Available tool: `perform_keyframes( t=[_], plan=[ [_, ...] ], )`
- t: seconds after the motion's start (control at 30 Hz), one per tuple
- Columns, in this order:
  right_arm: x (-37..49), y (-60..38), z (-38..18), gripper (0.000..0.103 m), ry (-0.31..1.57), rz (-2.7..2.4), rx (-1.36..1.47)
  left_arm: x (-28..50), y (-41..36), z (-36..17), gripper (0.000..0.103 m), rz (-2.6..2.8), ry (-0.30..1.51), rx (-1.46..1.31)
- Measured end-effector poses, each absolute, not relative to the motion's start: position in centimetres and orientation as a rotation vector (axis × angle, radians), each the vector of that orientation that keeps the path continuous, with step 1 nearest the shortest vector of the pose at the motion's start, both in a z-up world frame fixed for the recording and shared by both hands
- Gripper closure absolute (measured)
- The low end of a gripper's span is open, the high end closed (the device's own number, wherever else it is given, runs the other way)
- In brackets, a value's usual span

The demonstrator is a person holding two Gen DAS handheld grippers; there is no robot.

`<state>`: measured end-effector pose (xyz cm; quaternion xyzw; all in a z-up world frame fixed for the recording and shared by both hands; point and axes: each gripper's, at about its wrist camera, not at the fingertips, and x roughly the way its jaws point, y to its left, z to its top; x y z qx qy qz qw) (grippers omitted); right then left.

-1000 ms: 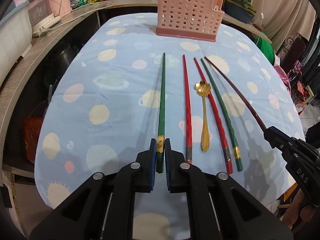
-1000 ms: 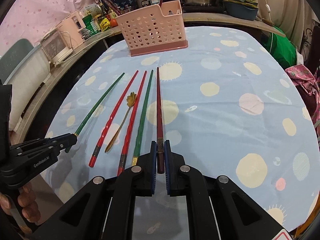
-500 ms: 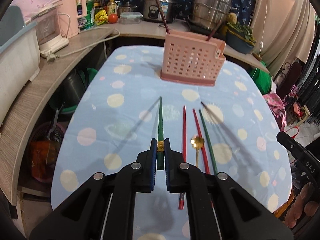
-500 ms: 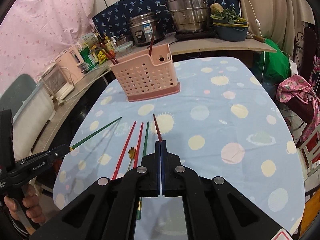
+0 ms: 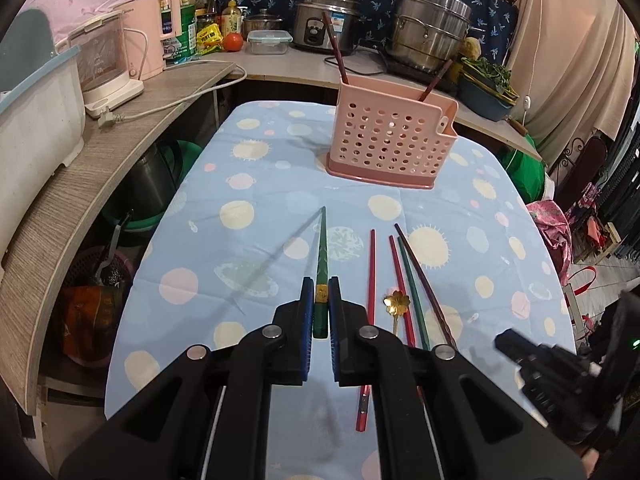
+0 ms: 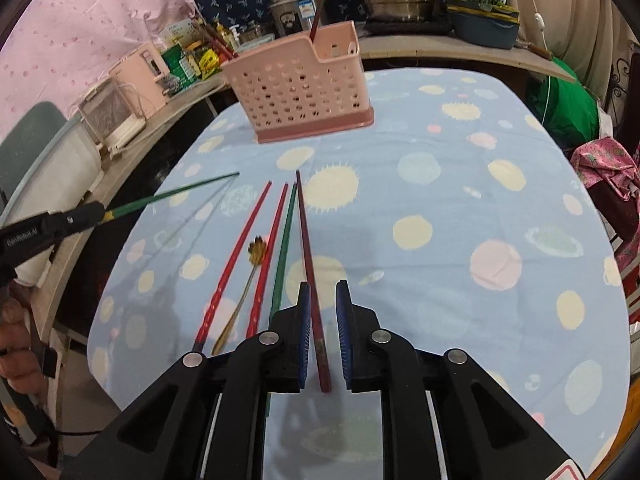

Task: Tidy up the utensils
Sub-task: 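Lift both held chopsticks and carry them toward the pink basket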

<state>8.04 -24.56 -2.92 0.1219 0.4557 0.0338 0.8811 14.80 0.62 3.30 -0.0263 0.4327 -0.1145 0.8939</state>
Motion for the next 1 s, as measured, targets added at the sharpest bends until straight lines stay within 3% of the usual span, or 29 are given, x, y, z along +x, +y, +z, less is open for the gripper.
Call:
perform_keyframes(
  t=[0.47,0.63,1.0],
  plan=[
    [7.7,-22.9,-7.1,0.089,1.044,0.059,0.207,13.6,0.2,2.1,0.096,-0.262,0.937,-0.052],
    [7.7,-22.6,-7.0,0.094,1.042,0.043,0.168,13.6,0.2,2.1,0.096,-0.266,0.938,-0.055],
    [7.5,-23.7,0.4,0.096,0.853,0.063,0.208,14.1,0.9,4.4,0.096,-0.260,0.876,-0.073]
  ],
)
